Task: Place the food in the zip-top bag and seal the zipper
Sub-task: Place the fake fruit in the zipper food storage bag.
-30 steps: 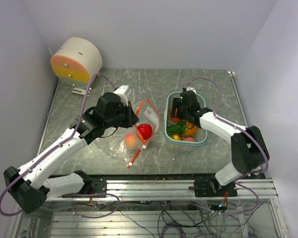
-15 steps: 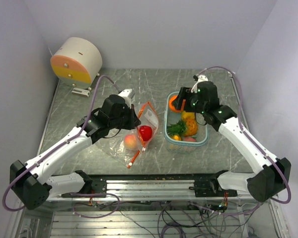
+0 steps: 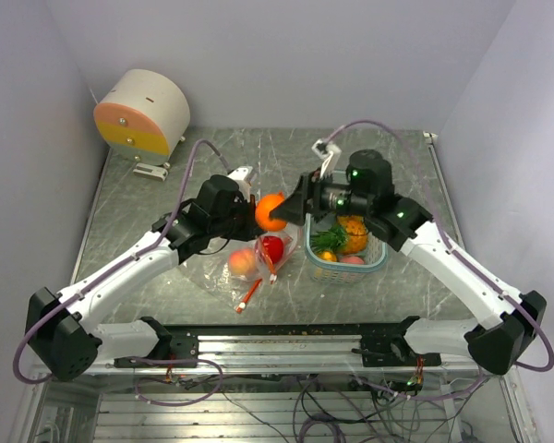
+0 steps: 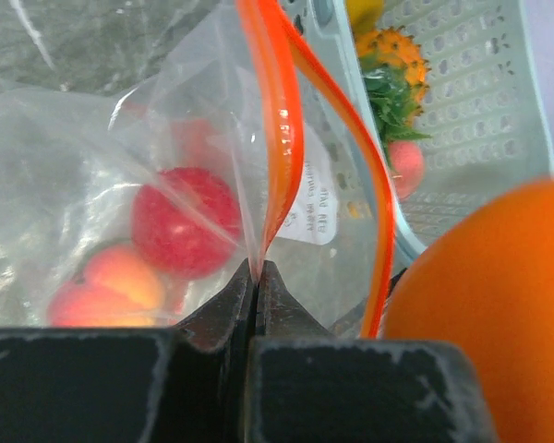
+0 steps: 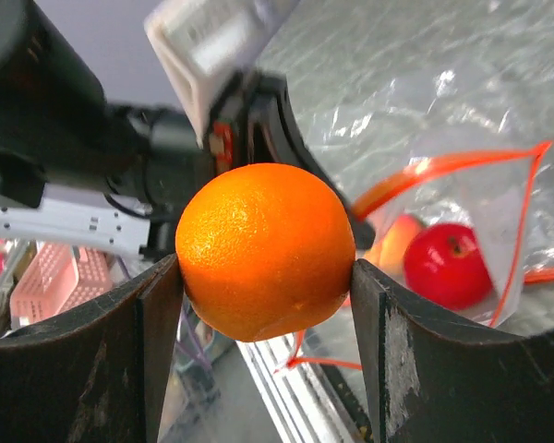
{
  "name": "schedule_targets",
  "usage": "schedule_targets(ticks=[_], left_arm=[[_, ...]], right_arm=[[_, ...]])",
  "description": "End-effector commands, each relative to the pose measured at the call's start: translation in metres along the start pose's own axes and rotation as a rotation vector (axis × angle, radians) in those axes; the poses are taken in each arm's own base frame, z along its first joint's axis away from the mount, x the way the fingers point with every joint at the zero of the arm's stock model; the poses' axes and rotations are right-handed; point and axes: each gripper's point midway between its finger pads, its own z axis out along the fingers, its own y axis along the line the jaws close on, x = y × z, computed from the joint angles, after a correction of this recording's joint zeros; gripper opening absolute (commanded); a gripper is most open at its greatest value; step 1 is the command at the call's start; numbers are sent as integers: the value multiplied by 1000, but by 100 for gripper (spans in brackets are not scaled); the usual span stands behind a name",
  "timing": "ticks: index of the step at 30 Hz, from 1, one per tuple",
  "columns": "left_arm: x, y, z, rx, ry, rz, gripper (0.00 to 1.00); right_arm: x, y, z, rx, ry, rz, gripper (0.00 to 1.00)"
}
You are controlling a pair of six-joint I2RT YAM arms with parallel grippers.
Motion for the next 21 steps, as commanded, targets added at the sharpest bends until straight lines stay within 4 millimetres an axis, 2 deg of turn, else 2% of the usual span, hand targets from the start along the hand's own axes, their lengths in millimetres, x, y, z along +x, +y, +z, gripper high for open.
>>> schedule_targets(ticks=[1,6,12,16,20,21], left_arm=[[-22,-16,-16,56,-86,17,7],[-33,-17,-33,33,-127,16,7],[-46,-27,-49,55,-165,14,7],[-50,-29,-54,58,-175,18,7],[-48,-30,-56,67,-173,16,7],[-48,-31,-56,69,-172,16,7]], right_arm=[[41,7,17,-32,89,61,51],[53,-24,5,136,45,87,51],[67,-60,13,294,110,90,49],[45,-68,19,354,43,69,55],[27,-78,34,413,28,54,67],[27,-82,37,431,35,54,74]])
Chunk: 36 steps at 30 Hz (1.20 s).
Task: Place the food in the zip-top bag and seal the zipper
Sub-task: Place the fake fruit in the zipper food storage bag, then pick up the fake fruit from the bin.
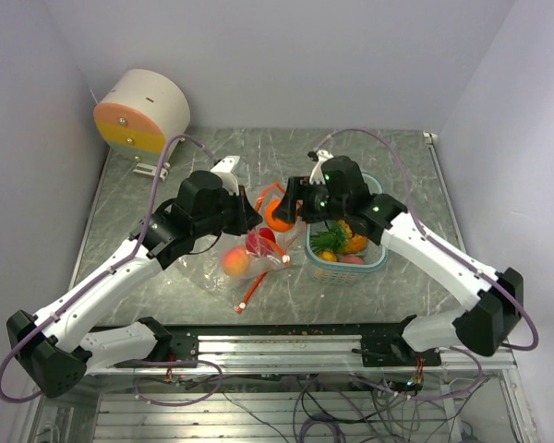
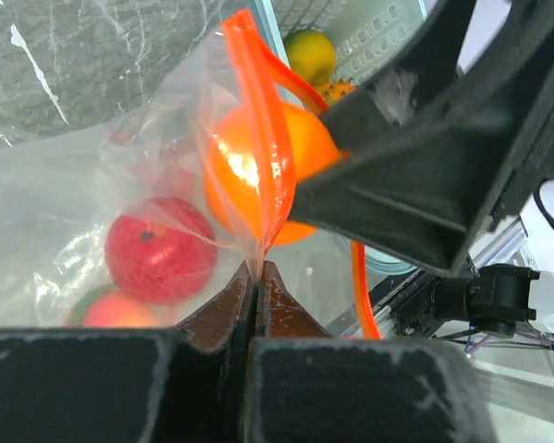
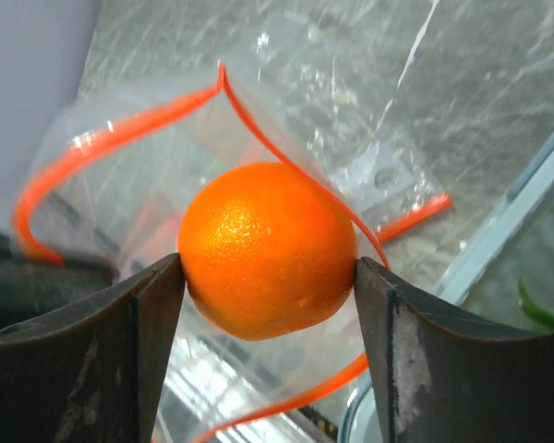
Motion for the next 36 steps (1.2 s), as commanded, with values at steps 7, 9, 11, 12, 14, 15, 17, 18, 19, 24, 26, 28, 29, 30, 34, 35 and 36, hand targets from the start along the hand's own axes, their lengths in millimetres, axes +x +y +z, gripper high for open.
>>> schedule_targets(ticks=[7,9,11,12,14,15,17,18,19,24,26,28,29,30,34,35,36], left_arm=[[-9,-2,-12,-11,-34,13,7],[-5,4,-10,-35,-23,14,7],[-2,10,-9,-62,-20,13,7],[-1,14,-9,-80,-23,9,7],[1,23,-8,-116,-29,-1,7],[3,25,-8,-128,-29,-3,7],[5,29,-6,-139,-24,-3,7],[6,29,-5,-139,-20,0,7],[6,29,-4,-139,-15,5,7],[5,29,-1,-142,-3,33,7],[2,29,0,-143,-3,42,7],[1,28,1,-143,1,52,7],[0,28,1,-141,2,57,7],[0,27,1,-140,2,61,7],[-1,29,1,-148,0,69,7],[-1,30,1,-152,2,71,7],[-1,31,2,-157,5,74,7]], right_arm=[[-47,3,3,93,-91,-42,100],[-51,0,-8,123,-101,-53,100],[-56,-8,-22,184,-121,-51,100],[-58,-16,-31,232,-134,-39,100],[-57,-45,-45,356,-128,13,100],[-57,-61,-47,407,-127,49,100],[-46,-97,-52,511,-83,127,100],[-42,-112,-52,548,-72,160,100],[-39,-123,-52,574,-66,180,100],[-31,-156,-33,667,-43,154,98],[-32,-176,-24,719,-26,153,98],[-29,-192,-15,761,3,138,98],[-27,-200,-11,792,16,130,98],[-26,-208,-9,824,25,122,98],[-20,-238,-2,949,43,71,97],[-17,-244,-1,971,48,58,97],[-15,-250,-1,993,48,50,97]])
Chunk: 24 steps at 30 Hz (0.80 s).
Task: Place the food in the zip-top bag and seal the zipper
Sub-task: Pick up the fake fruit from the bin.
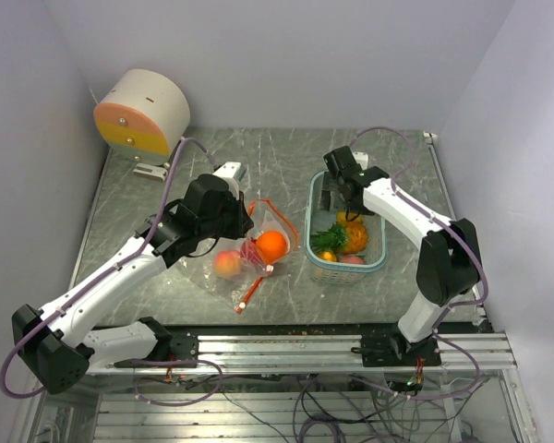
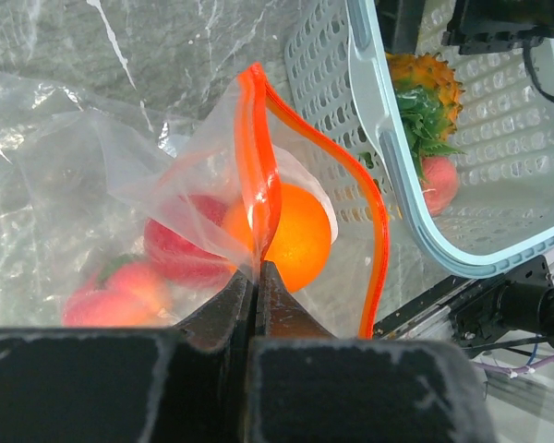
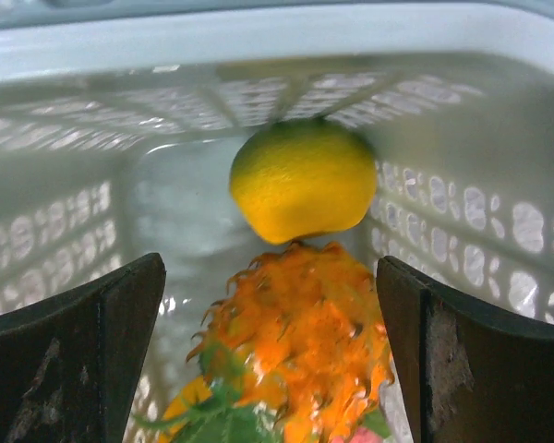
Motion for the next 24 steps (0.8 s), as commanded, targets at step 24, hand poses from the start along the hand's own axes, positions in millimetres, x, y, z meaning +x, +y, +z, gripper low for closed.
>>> schedule_targets(ticks=[24], left_arm=[[-28,11,9,-45,-14,39,7]], right_arm=[[3,-20,70,114,-170,-49,59]])
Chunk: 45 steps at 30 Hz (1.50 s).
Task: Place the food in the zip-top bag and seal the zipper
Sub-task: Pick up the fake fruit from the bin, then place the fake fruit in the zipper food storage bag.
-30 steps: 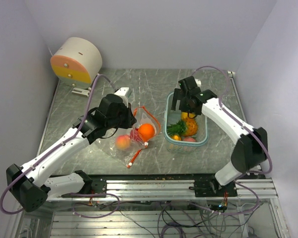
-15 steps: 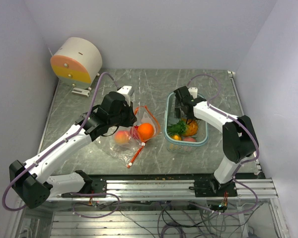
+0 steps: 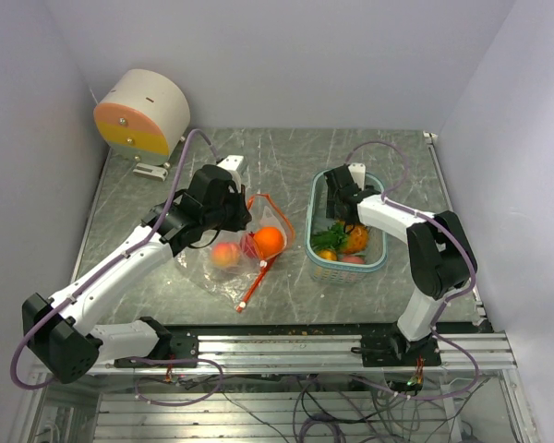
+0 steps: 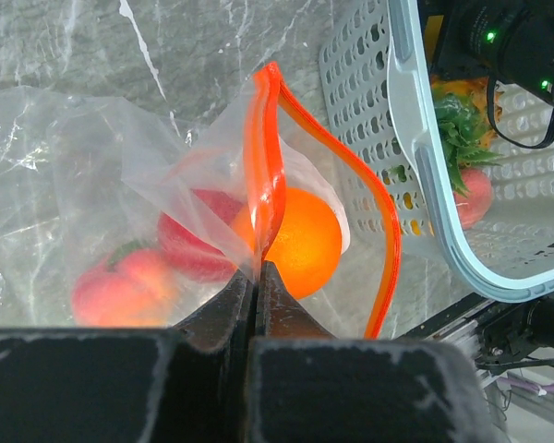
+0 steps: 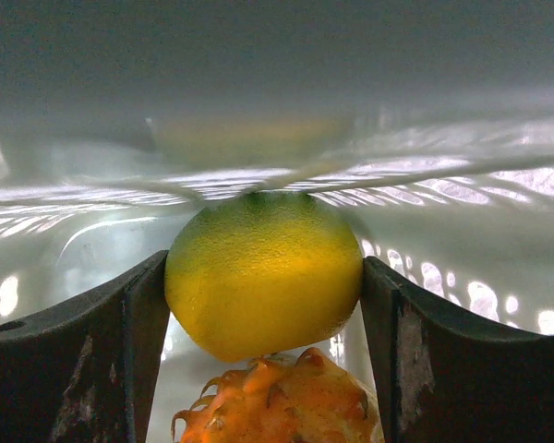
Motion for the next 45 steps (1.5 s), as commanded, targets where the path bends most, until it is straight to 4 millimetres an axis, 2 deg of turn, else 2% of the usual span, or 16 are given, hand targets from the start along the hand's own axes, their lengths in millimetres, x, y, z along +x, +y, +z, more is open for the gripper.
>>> schedule_targets(ticks=[1,4,10,15,20,24,26,27,30,32,35,37,42,45], left_arm=[[-16,-4,-5,16,-34,8,7],[-15,-5,-5,26,-39,2,7],[-16,-7,-6,45,-57,3,7],[-18,-9,-7,55,-71,-6,7],[-19,-14,-6,83,-72,-12,7],[-23,-18,-9,100,-89,-25,7],[-26,-19,-11,103,-100,-36,7],[-28,-20,-12,106,-107,-40,7],[-32,-21,-14,109,-121,-52,7],[-37,-22,-16,105,-131,-58,7],[-44,-24,-19,108,-150,-63,7],[-47,-24,-20,106,-162,-68,7],[-56,-26,-23,111,-189,-89,7],[-64,-27,-29,111,-216,-98,7]], right_arm=[[-11,0,-5,-18,-29,9,58],[-29,3,-25,-80,-66,39,56],[-66,3,-80,-222,-162,116,56],[-88,18,-128,-423,-203,117,56],[-106,59,-197,-788,-200,60,56],[-113,90,-250,-1038,-193,55,55],[-112,104,-272,-1152,-193,52,56],[-111,109,-276,-1189,-184,55,56],[-94,135,-301,-1320,-148,9,55],[-80,148,-313,-1372,-129,-29,55],[-58,158,-316,-1401,-73,-63,55],[-52,160,-316,-1404,-58,-75,55],[-31,157,-290,-1294,-6,-101,55],[-27,155,-279,-1246,-6,-80,55]])
